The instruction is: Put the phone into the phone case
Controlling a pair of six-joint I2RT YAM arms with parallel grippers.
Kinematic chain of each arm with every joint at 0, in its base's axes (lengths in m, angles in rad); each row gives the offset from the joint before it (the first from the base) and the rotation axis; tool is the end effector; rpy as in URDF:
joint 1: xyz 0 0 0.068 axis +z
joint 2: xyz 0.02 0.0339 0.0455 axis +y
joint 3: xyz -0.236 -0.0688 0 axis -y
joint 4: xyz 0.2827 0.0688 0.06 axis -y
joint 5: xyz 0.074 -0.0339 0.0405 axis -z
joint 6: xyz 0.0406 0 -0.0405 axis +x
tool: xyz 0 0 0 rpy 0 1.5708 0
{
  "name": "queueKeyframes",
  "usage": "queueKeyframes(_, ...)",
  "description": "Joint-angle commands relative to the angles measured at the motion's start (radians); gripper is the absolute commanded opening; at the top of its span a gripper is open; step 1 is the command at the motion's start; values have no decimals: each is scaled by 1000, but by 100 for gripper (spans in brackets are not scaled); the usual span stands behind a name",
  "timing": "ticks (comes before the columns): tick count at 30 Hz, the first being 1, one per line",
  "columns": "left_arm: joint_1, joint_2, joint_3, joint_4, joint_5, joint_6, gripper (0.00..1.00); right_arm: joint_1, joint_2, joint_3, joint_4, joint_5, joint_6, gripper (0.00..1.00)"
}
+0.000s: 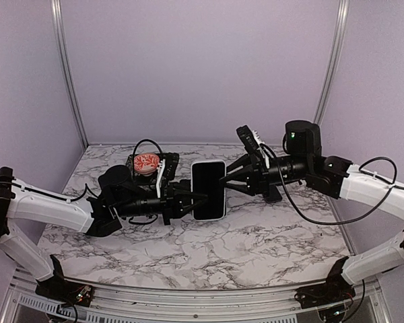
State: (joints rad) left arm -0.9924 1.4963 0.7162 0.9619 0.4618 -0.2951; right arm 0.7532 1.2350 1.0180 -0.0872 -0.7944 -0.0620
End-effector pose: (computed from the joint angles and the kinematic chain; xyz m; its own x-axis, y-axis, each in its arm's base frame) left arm 0.1784 -0.3064 0.2126 -0.1931 -0.1805 -0.9644 0.9752 0.0732 -0.2090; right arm 0.2202 0.2461 0.3034 -0.1576 -0.2073 -0.9655 -0.9875 0.0328 0.1542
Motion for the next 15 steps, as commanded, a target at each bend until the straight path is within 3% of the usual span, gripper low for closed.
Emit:
queueKeyframes(1, -19, -44, 8, 30, 6, 46, 0, -3, 37, 31, 35, -51, 68, 27)
queueKeyframes(8, -30, -44, 7, 29, -2, 37, 0, 0, 53, -5, 63, -80, 114, 25)
queueKeyframes(12, -32, -42, 15, 29, -12, 28, 0, -1, 56, -21, 43, -93, 114, 32)
queueKeyframes(13, -32, -41, 17, 28, -13, 26, 0, -1, 57, -25, 41, -92, 117, 29)
queueKeyframes(15, -32, -36, 19, 29, -14, 16, 0, -1, 56, -34, 42, -87, 130, 7)
